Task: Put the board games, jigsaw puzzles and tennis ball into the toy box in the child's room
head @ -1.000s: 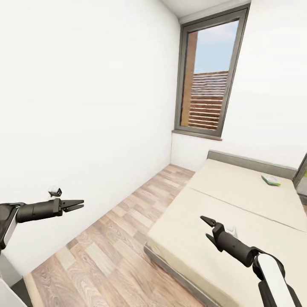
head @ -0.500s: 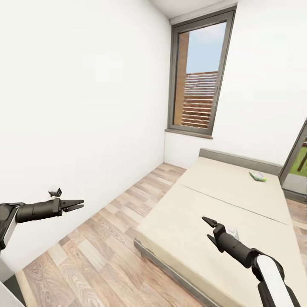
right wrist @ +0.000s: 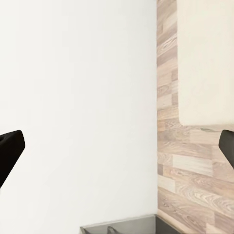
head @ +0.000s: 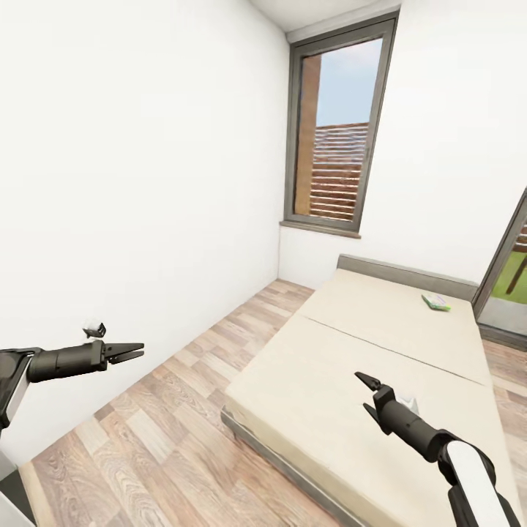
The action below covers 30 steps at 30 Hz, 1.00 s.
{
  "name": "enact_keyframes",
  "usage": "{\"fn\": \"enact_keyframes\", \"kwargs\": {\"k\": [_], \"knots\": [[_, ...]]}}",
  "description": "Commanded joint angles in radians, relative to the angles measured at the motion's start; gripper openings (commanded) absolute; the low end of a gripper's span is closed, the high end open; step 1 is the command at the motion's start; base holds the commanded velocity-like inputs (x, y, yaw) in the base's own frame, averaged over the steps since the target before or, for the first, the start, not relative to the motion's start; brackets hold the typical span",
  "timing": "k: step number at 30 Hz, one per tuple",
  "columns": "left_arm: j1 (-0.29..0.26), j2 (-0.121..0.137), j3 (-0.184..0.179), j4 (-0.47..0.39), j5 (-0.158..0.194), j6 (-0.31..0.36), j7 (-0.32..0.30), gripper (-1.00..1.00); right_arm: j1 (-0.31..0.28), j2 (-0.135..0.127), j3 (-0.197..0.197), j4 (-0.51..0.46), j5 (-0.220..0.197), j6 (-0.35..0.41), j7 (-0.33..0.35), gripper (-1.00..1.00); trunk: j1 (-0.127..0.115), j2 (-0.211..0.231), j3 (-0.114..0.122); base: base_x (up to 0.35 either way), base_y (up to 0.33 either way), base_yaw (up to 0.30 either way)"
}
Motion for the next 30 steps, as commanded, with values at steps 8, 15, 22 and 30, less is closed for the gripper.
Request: {"fn": "enact_keyframes", "kwargs": {"k": [8,15,22,30], "knots": [[-0.001,0.000,0.001,0.000,-0.001,0.011,-0.004,1.00,-0.001,0.000,-0.003,-0.001,-0.008,0.006,0.039,1.00,0.001,-0.002,-0.004,0.000,-0.009,-0.107],[-0.001,0.001,0.001,0.000,-0.001,0.011,-0.004,1.00,-0.001,0.000,-0.004,0.005,-0.003,0.003,0.083,1.00,0.001,-0.002,-0.005,0.000,-0.001,-0.256],[-0.001,0.001,0.004,0.000,-0.001,0.010,-0.004,1.00,-0.001,0.000,-0.003,0.005,-0.002,0.003,0.090,1.00,0.001,-0.002,-0.005,0.000,0.000,-0.277],[-0.001,0.002,0.004,0.000,-0.001,0.011,-0.004,1.00,-0.001,0.001,-0.003,0.006,0.000,0.002,0.090,1.00,0.001,-0.002,-0.005,0.000,0.000,-0.280]]}}
